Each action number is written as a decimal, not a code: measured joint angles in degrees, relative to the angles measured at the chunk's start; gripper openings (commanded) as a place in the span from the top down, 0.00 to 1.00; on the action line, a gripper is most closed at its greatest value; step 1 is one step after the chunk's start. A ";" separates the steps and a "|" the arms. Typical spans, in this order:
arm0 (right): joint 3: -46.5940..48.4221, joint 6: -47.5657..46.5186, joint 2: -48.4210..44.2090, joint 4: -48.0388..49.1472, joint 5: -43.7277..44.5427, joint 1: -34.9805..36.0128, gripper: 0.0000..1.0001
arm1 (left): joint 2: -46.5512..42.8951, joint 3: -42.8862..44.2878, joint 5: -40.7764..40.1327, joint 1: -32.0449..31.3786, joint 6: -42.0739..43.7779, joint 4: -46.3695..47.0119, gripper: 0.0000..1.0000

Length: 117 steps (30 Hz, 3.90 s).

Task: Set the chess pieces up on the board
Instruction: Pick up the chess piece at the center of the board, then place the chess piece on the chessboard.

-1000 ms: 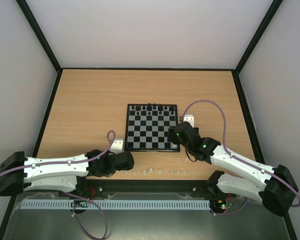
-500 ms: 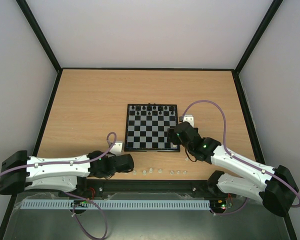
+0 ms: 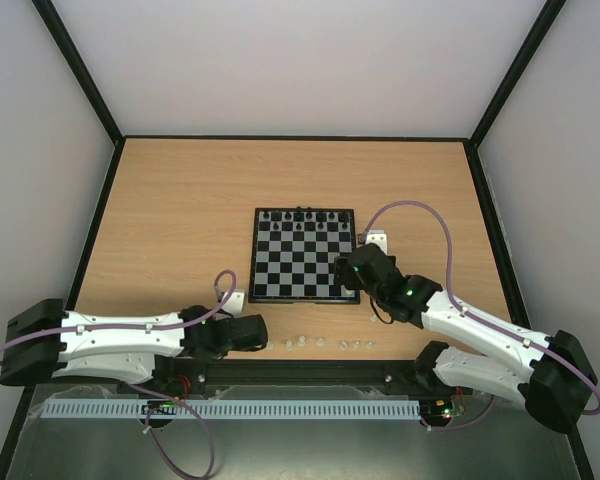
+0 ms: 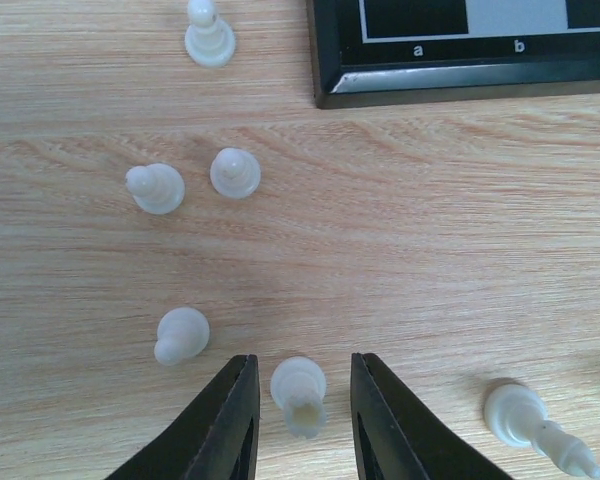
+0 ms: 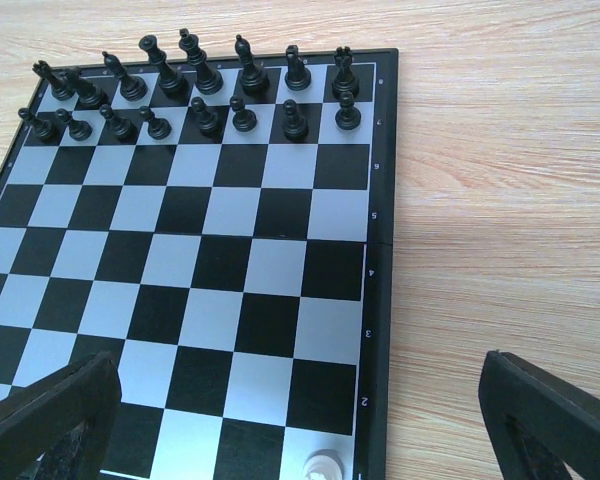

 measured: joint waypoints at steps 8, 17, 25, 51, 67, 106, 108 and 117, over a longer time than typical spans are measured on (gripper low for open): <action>0.00 0.00 0.00 0.02 -0.02 0.00 0.01 | 0.20 -1.16 0.87 -0.31 -0.55 0.13 0.72; -0.02 0.00 0.00 0.02 -0.02 0.00 0.01 | 0.90 -1.75 1.81 -1.05 -0.70 0.52 0.77; -0.02 0.00 0.00 0.02 -0.02 0.00 0.01 | 1.64 -2.51 2.19 -1.22 -0.76 1.05 0.86; -0.11 0.00 0.02 0.02 0.50 0.00 0.02 | 8.24 7.43 -1.51 10.60 15.04 4.72 0.89; -0.11 0.00 0.02 0.00 1.01 0.00 0.01 | 17.51 10.84 2.14 18.84 27.71 15.54 0.91; -0.11 0.00 0.59 0.02 0.98 0.00 0.01 | 19.45 10.47 3.87 21.42 30.16 18.58 0.86; -0.11 0.00 0.96 0.02 0.96 0.00 0.01 | 19.45 10.47 3.87 21.44 30.21 18.60 0.84; -0.11 0.00 1.05 0.02 0.98 0.00 0.01 | 19.50 10.16 4.07 21.44 30.25 18.69 0.78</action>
